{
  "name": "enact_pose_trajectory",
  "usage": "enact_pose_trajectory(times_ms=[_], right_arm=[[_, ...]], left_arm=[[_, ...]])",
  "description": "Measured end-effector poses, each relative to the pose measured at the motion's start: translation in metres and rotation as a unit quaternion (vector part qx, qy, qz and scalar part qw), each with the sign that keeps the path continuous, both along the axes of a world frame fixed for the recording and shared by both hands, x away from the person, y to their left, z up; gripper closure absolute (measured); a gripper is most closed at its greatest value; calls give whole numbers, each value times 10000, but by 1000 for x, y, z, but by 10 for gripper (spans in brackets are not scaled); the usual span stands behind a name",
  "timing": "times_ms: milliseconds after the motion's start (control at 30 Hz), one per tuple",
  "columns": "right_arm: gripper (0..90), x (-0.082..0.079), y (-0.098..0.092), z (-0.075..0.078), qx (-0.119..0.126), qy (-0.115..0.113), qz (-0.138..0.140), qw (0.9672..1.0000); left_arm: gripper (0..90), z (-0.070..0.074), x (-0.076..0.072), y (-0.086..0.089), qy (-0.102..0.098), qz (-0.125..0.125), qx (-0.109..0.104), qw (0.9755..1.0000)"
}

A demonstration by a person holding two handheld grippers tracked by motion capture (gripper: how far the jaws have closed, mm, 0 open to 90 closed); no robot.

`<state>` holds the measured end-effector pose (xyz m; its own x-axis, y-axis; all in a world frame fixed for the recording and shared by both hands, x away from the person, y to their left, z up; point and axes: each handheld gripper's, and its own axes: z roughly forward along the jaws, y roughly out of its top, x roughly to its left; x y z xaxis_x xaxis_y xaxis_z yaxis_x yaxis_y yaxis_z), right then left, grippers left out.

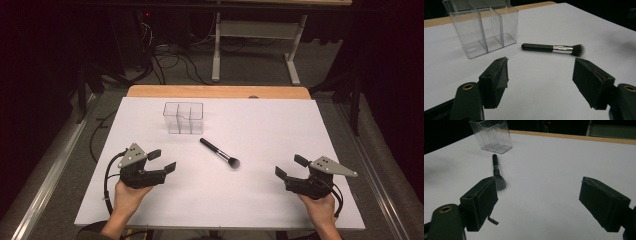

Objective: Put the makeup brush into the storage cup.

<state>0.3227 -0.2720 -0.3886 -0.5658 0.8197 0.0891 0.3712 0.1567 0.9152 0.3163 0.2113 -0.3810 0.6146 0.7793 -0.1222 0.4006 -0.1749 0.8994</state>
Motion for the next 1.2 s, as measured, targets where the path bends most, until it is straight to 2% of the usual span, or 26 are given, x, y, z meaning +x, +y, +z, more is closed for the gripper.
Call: enact_pose_trajectory(times_ms=[300,400,567,600,633,700,767,867,1067,1200], right_arm=[[164,1,1,-1,-11,76,-8,10000],[165,1,0,-3,14,42,-118,9999],[165,-1,-2,-3,-21,-12,-64,10000],[165,-2,-3,-2,39,-35,-86,9999],[165,-2,-4,0,114,-69,-120,9998],[168,-1,-4,2,260,-92,-176,9995],[168,2,-4,2,257,-48,-209,9994],[168,4,-3,1,192,-17,-181,9997],[169,-2,-3,3,189,-128,-133,9997],[169,-1,-2,3,190,-106,-126,9997]], left_arm=[[284,0,-1,-1,-26,-52,19,10000],[282,1,-1,-1,-50,-49,28,10000],[282,1,0,-4,-33,-89,51,9999],[280,1,-1,-5,-47,-105,85,9999],[280,0,-4,-7,-133,-107,279,9995],[282,0,-5,-6,-133,-145,281,9994],[283,0,-5,-4,-134,-117,150,9997],[283,1,-4,-2,-110,-108,113,9998],[282,4,-6,-2,-116,-95,-47,9999],[282,5,-4,-1,-74,-105,-219,9997]])
